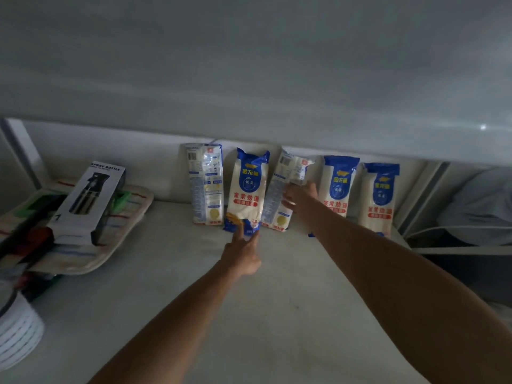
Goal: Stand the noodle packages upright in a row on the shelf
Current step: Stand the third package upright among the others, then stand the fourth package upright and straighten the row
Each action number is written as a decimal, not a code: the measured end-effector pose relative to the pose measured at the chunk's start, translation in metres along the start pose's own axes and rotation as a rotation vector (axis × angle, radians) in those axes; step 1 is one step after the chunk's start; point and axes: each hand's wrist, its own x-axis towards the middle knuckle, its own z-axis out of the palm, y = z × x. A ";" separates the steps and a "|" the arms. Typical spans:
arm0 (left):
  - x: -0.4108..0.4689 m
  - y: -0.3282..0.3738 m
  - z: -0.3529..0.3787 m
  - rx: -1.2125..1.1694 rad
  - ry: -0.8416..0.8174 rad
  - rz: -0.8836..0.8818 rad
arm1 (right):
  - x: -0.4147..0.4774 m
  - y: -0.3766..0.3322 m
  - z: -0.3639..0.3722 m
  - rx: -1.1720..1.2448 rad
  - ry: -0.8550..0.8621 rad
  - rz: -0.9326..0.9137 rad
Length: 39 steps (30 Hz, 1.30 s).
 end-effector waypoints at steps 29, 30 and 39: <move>-0.003 0.031 -0.056 -0.983 0.131 -0.013 | -0.036 0.034 -0.026 0.010 0.056 -0.040; -0.007 0.033 -0.062 -1.066 0.148 -0.031 | -0.041 0.037 -0.027 -0.001 0.053 -0.063; -0.035 0.018 -0.059 -1.772 -0.129 -0.126 | -0.090 0.051 -0.049 -0.199 -0.029 -0.306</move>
